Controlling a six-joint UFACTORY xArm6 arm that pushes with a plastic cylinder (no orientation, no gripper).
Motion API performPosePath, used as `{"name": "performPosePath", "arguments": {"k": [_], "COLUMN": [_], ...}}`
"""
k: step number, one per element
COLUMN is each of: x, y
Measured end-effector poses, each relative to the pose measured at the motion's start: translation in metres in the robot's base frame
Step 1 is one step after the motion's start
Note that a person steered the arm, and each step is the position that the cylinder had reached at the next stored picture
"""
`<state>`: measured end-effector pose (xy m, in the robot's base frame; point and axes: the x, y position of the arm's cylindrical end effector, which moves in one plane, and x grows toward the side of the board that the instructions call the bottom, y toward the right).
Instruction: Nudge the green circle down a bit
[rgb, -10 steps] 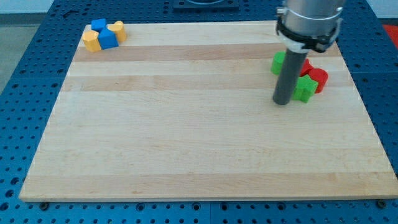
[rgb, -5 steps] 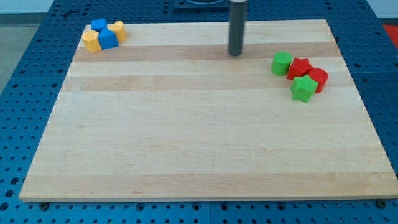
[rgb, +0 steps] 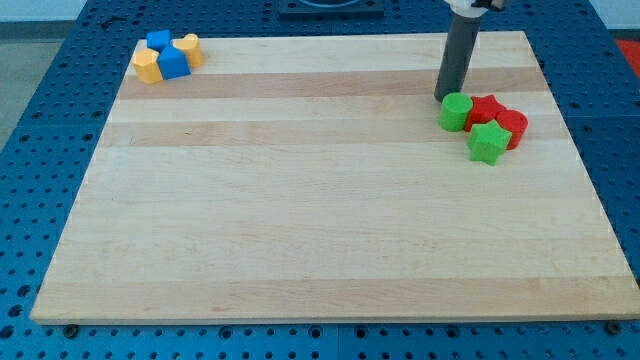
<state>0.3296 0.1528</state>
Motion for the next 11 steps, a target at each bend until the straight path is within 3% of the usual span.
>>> {"name": "performPosePath", "arguments": {"k": [6, 9, 11], "x": [0.011, -0.001, 0.014], "y": [0.028, -0.019, -0.024]}}
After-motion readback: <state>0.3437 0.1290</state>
